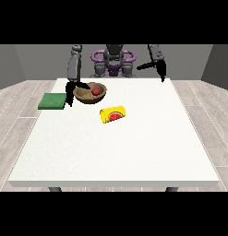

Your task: Pick the cup and pour the ball into the bowl, then pick the bowl and place it on the pad

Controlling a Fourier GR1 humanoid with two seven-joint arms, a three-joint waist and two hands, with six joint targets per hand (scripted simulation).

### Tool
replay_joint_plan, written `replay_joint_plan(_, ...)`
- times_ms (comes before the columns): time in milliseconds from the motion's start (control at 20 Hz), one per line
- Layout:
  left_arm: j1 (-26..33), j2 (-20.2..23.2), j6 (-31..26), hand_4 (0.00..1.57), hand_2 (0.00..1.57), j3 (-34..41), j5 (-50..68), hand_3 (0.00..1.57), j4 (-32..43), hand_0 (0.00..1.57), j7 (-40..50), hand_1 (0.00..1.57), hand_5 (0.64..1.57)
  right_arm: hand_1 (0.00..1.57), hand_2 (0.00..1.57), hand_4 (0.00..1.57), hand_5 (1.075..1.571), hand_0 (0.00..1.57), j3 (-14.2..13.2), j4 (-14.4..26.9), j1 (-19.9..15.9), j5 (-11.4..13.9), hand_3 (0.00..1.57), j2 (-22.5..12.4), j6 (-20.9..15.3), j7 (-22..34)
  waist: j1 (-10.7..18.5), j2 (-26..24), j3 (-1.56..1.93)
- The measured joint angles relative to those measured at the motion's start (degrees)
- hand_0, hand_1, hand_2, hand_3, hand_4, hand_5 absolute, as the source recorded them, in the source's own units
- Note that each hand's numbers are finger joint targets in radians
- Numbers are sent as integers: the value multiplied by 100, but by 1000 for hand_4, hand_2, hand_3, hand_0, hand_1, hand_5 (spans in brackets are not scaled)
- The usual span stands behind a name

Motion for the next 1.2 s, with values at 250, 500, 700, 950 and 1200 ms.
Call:
replay_joint_plan(250, -160, -29, -66, 568, 0, -91, 14, 0, -254, 0, 31, 0, 1549, 1571, 1571, 920, 1536, 1571, 50, -136, 273, 313, 1570, -73, -841, -295, 295, 124, -152)
replay_joint_plan(500, -214, -42, -214, 824, 0, -180, 45, 0, -274, 0, 26, 0, 1497, 1571, 1571, 910, 1563, 1571, 347, -423, 589, 896, 1383, -202, -1942, -134, 584, 101, -183)
replay_joint_plan(700, -156, -39, -280, 963, 0, -135, 120, 0, -138, 0, 152, 0, 1422, 1571, 1571, 866, 1567, 1571, 585, -464, 593, 1314, 950, -399, -2499, 726, 626, -192, -134)
replay_joint_plan(950, 238, 35, -307, 998, 0, 111, 244, 0, 356, 0, 90, 0, 1411, 1571, 1571, 806, 1565, 1571, 1001, -628, 385, 1663, 889, -633, -2488, 2552, 193, -876, -8)
replay_joint_plan(1200, 626, 95, -204, 997, 0, 322, 264, 0, 756, 0, 55, 0, 1410, 1571, 1571, 799, 1569, 1571, 1369, -1071, -9, 1855, 716, -859, -2075, 4150, -401, -1539, 40)
